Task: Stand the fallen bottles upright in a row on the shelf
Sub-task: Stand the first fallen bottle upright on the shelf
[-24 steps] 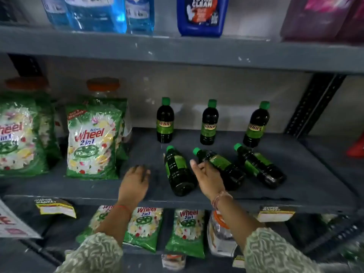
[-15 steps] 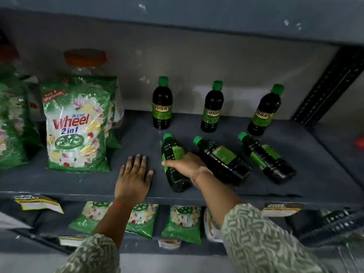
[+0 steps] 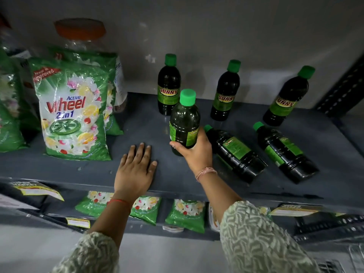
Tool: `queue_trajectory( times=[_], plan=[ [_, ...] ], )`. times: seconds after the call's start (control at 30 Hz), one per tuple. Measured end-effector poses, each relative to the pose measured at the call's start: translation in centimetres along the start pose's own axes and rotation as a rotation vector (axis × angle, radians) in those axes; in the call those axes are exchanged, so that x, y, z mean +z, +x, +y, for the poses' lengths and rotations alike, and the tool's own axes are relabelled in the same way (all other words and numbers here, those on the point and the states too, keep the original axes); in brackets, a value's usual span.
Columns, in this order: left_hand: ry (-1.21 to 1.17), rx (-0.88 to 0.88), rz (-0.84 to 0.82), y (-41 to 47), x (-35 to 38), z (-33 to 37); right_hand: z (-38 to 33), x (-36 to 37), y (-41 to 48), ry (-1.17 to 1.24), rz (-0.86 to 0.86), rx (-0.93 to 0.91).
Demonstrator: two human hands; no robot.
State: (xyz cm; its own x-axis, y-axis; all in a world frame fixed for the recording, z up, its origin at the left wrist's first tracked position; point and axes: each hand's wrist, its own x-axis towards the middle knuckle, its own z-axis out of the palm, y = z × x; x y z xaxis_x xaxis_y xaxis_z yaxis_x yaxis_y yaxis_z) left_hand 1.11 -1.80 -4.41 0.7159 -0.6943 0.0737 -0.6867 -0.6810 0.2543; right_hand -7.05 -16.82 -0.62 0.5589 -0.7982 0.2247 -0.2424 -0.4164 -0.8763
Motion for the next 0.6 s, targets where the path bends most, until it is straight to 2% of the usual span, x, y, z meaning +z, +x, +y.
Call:
queue_trajectory(
  times=[0.13,0.3,0.47,0.53,0.6],
  plan=[
    [-0.013,-0.020,-0.026,0.0,-0.1,0.1,0.3,0.3,-0.7,0.097,-0.006,0.023],
    [-0.006,-0.019,-0.034,0.0,-0.2,0.1,-0.3,1.9,-1.5,-0.098,0.127,0.081],
    [0.015,-0.026,-0.059,0.0,-0.3,0.3,0.9,0.8,-1.6,0.155,-0.050,0.131],
    [0.012,-0.035,-0.076,0.1,-0.4,0.3,1.0,0.8,-2.1,0.178,-0.048,0.075],
    [0.013,-0.031,-0.076,0.0,-0.5,0.3,0.6,1.6,-2.2,0.090,0.019,0.037]
  ],
)
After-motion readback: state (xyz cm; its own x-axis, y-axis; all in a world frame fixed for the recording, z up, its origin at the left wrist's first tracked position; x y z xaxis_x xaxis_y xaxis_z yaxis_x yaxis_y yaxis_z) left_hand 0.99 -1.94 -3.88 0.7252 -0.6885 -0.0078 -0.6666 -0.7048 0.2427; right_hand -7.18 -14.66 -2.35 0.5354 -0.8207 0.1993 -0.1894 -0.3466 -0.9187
